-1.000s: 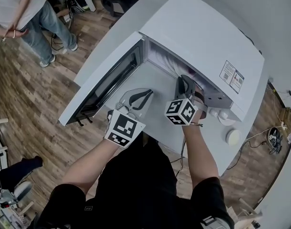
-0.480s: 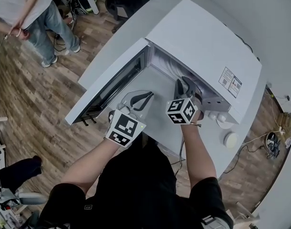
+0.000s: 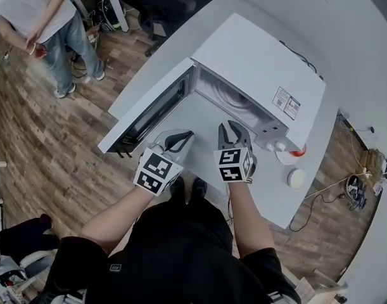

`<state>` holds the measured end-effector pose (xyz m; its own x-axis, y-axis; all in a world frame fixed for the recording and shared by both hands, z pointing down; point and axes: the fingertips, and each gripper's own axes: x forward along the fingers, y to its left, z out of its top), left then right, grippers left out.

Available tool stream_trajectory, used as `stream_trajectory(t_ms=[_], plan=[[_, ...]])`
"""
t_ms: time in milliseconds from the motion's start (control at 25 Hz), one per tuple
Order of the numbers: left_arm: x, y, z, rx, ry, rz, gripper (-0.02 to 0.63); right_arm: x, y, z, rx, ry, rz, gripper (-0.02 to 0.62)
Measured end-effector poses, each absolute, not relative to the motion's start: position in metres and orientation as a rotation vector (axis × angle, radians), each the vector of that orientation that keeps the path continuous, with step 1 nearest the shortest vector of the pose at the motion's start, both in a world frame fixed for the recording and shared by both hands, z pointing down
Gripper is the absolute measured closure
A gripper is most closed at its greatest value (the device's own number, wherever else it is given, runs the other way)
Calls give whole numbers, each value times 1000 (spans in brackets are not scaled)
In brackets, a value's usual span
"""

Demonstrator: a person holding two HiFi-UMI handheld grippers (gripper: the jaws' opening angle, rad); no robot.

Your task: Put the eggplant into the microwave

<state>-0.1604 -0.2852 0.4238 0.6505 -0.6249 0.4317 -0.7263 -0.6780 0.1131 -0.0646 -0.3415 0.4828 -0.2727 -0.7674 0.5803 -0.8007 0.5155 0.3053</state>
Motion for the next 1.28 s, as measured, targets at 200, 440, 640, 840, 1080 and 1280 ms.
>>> stream_trajectory(t_ms=[200,440,640,840,1080,1280], plan=[[-163,-260,406,2617,-1057,506,587,-82,-299,471,1283,-2162,245,514],[-161,-242,386,2639,-1066,442,586,-94,-258,452,1277,-2301,461,523],[-147,-218,372,2630,-1054,410,586,-88,-223,421,1167,-2475,654,541],[-126,-202,354,2621,-1059,396,586,-54,-193,388,1157,-2575,748,545],[-88,-183,331,2629,-1086,364,586,4,-159,346,1188,-2669,762,560],[-52,-164,305,2698,-1080,327,588,45,-135,316,1238,-2757,746,571]])
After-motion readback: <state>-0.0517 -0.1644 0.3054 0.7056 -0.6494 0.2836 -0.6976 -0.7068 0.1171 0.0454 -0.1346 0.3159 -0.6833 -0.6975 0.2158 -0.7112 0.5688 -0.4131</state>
